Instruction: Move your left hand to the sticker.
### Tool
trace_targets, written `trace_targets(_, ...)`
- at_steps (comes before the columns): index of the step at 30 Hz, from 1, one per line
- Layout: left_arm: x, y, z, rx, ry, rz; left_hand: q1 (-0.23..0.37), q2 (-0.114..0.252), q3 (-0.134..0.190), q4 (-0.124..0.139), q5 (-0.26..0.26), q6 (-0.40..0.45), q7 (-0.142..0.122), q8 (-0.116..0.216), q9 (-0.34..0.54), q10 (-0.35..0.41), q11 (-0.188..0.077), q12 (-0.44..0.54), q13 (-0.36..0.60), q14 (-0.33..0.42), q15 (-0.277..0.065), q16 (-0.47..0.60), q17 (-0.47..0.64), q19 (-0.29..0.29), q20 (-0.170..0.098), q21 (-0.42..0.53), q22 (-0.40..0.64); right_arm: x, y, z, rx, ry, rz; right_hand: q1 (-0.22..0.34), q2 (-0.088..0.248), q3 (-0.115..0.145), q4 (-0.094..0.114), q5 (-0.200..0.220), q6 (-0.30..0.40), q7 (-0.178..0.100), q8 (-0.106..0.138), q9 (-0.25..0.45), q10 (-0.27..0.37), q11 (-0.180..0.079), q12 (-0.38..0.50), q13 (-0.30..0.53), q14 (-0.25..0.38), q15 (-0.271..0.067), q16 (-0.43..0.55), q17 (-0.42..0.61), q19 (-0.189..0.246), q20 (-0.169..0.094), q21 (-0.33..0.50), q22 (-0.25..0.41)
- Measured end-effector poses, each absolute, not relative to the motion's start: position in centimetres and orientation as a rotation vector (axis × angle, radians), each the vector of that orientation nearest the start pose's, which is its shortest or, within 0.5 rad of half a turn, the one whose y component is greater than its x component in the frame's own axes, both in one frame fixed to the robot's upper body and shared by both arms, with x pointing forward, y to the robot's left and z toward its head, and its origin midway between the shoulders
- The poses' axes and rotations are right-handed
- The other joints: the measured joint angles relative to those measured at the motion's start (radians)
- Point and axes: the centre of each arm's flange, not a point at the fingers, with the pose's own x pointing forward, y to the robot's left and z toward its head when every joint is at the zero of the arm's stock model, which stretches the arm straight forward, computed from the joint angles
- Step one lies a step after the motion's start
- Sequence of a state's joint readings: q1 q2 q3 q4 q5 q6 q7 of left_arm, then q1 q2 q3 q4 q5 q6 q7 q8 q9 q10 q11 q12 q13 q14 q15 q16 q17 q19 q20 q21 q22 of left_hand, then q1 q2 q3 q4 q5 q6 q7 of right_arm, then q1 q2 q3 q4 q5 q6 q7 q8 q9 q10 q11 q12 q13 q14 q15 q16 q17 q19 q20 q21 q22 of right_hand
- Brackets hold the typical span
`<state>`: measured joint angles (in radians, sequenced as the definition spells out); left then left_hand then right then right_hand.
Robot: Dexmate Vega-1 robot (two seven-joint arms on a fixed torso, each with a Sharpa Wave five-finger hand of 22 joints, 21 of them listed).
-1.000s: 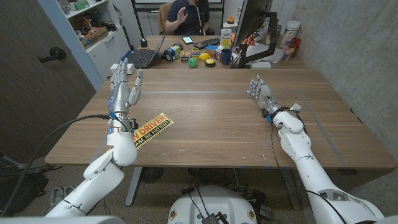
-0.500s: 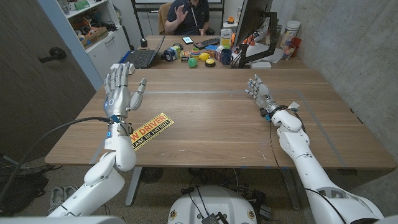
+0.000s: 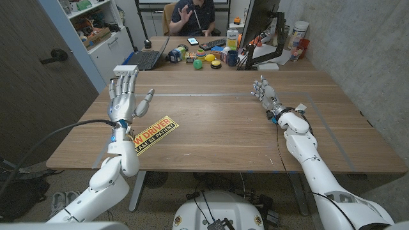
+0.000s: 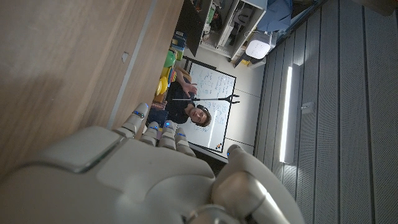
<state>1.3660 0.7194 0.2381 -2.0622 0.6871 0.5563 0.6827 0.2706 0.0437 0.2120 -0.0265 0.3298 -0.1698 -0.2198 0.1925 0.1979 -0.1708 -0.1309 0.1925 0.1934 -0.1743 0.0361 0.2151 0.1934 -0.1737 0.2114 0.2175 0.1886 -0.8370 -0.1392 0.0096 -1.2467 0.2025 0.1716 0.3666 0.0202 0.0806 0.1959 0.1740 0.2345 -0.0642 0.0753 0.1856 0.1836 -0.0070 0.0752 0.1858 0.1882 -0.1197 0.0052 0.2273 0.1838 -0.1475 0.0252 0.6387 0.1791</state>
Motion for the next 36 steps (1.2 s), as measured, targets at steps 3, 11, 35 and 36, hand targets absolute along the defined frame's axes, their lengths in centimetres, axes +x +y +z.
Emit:
trace_targets(3, 48.0, 32.4, -5.0, 1.185, -0.643, 0.806, 0.001, -0.001, 0.002, -0.004, -0.001, 0.000, 0.000, 0.001, 0.001, 0.000, 0.000, 0.000, 0.000, -0.002, 0.003, 0.001, 0.000, 0.000, 0.000, 0.000, 0.000, 66.4, -25.7, -1.9, -0.031, -0.596, 0.310, 0.000, 0.000, 0.000, 0.000, 0.000, 0.000, 0.000, 0.000, 0.000, 0.000, 0.000, 0.000, 0.000, 0.000, 0.000, 0.000, 0.000, 0.000, 0.000, 0.000, 0.000)
trace_targets(11, 48.9, 32.9, -6.4, 1.167, -0.582, 0.761, 0.060, -0.060, -0.021, -0.071, -0.001, 0.000, 0.000, 0.038, 0.009, 0.000, 0.000, 0.030, -0.002, 0.001, 0.006, 0.055, -0.007, 0.051, 0.002, 0.031, 0.000, 66.4, -25.6, -1.7, -0.038, -0.599, 0.308, 0.000, 0.000, -0.003, 0.003, 0.000, 0.000, 0.000, 0.000, 0.000, 0.000, 0.000, 0.000, 0.000, 0.000, 0.000, 0.000, 0.000, 0.000, 0.000, 0.000, 0.000)
trace_targets(35, 51.1, 33.3, -8.3, 1.214, -0.398, 0.548, 0.139, -0.079, -0.031, -0.112, 0.019, 0.099, 0.005, 0.081, 0.006, 0.048, -0.005, 0.033, -0.008, 0.053, -0.027, 0.073, -0.012, 0.211, 0.001, 0.025, -0.007, 66.2, -24.9, -1.4, -0.047, -0.612, 0.314, 0.000, 0.000, -0.008, -0.003, 0.000, 0.000, 0.000, 0.000, 0.000, 0.002, -0.003, 0.000, 0.000, 0.009, 0.009, 0.000, -0.002, 0.008, 0.007, -0.011, 0.000)
trace_targets(36, 51.2, 33.3, -8.4, 1.219, -0.389, 0.531, 0.141, -0.077, -0.030, -0.113, 0.019, 0.104, 0.001, 0.083, 0.006, 0.056, -0.007, 0.033, -0.008, 0.062, -0.029, 0.073, -0.012, 0.215, -0.001, 0.025, -0.007, 66.2, -24.9, -1.4, -0.047, -0.613, 0.313, 0.000, 0.000, -0.008, -0.003, 0.000, 0.000, 0.000, 0.000, 0.000, 0.003, -0.004, 0.000, 0.000, 0.009, 0.009, 0.000, -0.002, 0.011, 0.003, -0.011, 0.000)
